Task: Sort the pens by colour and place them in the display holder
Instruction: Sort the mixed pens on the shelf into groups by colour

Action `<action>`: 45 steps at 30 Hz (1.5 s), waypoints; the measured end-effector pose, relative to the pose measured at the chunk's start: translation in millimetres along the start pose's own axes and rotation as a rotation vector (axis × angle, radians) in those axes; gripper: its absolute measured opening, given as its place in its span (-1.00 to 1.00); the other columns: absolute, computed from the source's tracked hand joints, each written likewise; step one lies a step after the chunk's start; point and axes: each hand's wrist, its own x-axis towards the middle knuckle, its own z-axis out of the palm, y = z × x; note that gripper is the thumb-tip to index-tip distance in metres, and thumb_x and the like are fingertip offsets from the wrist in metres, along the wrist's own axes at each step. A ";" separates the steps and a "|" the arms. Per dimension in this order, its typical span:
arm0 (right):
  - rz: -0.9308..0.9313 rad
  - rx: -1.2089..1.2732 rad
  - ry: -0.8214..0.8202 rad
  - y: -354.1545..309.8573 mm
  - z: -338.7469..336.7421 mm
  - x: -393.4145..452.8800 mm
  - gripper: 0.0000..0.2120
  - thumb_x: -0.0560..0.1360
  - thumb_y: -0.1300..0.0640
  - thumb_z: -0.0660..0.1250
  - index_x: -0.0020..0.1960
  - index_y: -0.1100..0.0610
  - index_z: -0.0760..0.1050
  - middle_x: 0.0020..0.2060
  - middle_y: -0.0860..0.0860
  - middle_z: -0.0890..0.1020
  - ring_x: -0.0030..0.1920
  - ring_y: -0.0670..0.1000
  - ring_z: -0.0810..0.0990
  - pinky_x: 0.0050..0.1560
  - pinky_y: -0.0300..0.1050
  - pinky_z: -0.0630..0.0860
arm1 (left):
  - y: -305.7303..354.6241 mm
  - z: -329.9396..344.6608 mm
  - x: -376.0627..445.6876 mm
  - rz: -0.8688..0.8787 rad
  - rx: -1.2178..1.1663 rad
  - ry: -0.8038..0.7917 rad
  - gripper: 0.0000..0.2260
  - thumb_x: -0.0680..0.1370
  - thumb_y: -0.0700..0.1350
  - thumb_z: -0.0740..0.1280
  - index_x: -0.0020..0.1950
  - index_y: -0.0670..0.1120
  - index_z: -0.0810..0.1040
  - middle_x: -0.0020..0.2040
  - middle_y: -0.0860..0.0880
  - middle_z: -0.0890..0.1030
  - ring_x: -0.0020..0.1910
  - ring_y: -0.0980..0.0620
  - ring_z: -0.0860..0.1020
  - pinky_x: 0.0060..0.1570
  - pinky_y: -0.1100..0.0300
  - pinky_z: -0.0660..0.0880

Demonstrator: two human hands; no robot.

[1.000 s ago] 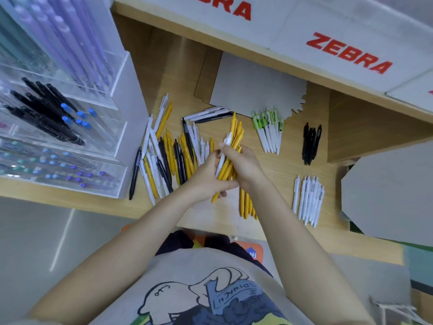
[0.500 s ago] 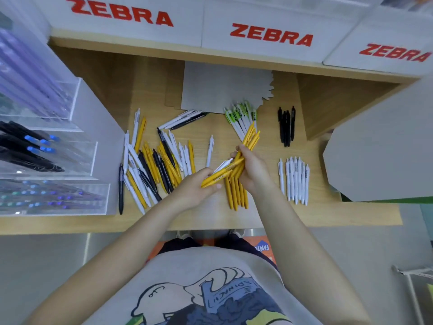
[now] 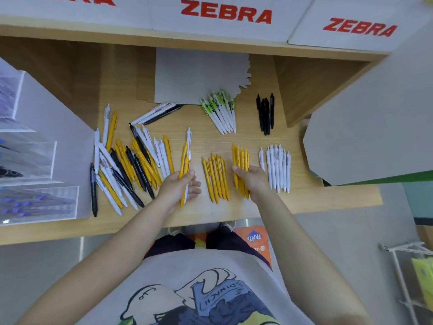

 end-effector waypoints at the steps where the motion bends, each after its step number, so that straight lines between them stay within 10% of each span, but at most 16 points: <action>1: 0.000 -0.045 0.006 2.7 -0.7 1.4 -0.86 0.51 0.13 0.44 -0.18 0.18 0.60 -0.27 0.09 0.61 -0.22 0.09 0.58 -0.14 -0.04 0.55 | -4.6 3.2 4.1 -0.011 -0.029 0.015 -0.70 0.61 -0.02 0.36 0.08 -0.28 0.56 -0.06 -0.23 0.69 -0.11 -0.18 0.68 -0.10 0.03 0.66; 7: -0.074 -0.161 -0.085 13.8 12.9 3.9 -0.80 0.46 0.14 0.49 -0.31 0.13 0.56 -0.41 0.00 0.55 -0.42 -0.08 0.49 -0.41 -0.32 0.42 | -16.3 24.1 19.2 0.012 -0.048 0.095 -0.78 0.61 -0.01 0.36 -0.02 -0.18 0.62 -0.08 -0.11 0.65 -0.08 -0.04 0.61 -0.01 0.07 0.64; 13: -0.189 -0.295 -0.094 20.7 28.0 8.7 -0.86 0.45 0.15 0.48 -0.25 0.03 0.58 -0.34 0.00 0.62 -0.28 0.03 0.60 -0.07 0.09 0.63 | -13.8 37.9 27.5 0.041 -0.021 0.108 -0.81 0.61 -0.03 0.35 -0.06 -0.14 0.61 -0.10 -0.10 0.66 -0.04 -0.05 0.64 0.07 0.03 0.62; 24: -0.335 -0.431 0.040 21.7 11.4 15.5 -0.93 0.51 0.14 0.38 -0.06 0.11 0.64 -0.32 -0.10 0.55 -0.24 -0.08 0.50 -0.27 -0.32 0.34 | -14.5 48.6 22.6 0.066 -0.005 0.141 -0.81 0.62 -0.03 0.33 -0.07 -0.12 0.60 -0.05 -0.11 0.65 0.01 -0.06 0.63 0.03 0.04 0.64; 27: -0.352 -0.483 0.057 25.1 11.3 16.4 -0.88 0.50 0.20 0.38 -0.09 0.26 0.61 -0.24 0.08 0.58 -0.17 0.03 0.51 -0.20 -0.12 0.41 | -14.3 46.5 23.6 0.057 -0.003 0.142 -0.82 0.62 -0.03 0.34 -0.04 -0.13 0.61 -0.02 -0.13 0.66 0.03 -0.07 0.64 0.03 0.04 0.64; 30: -0.368 -0.529 0.021 28.1 9.4 16.1 -0.88 0.48 0.24 0.36 -0.23 0.24 0.53 -0.33 0.09 0.50 -0.21 0.06 0.45 -0.20 -0.10 0.33 | -14.0 43.8 22.7 0.052 0.006 0.098 -0.84 0.62 -0.04 0.35 -0.02 -0.12 0.62 -0.02 -0.12 0.66 0.03 -0.06 0.64 -0.01 0.09 0.64; 39: -0.351 -0.468 0.091 17.3 0.4 9.3 -0.76 0.55 0.17 0.33 0.19 0.17 0.60 -0.01 0.07 0.61 -0.02 0.00 0.55 -0.03 -0.20 0.41 | -1.6 31.0 1.8 0.054 0.074 -0.119 -0.73 0.63 0.02 0.32 0.12 -0.17 0.62 -0.22 -0.11 0.62 -0.32 -0.02 0.56 -0.31 0.14 0.55; 45: -0.179 0.001 -0.312 0.5 -4.1 -23.6 -0.81 0.59 0.08 0.32 0.04 0.15 0.66 -0.19 0.01 0.66 -0.14 -0.03 0.61 -0.01 -0.04 0.59 | 9.8 46.2 -6.4 0.056 0.143 -0.376 -0.85 0.65 -0.15 0.28 0.14 -0.13 0.60 -0.11 -0.10 0.69 -0.21 -0.01 0.63 -0.20 0.16 0.58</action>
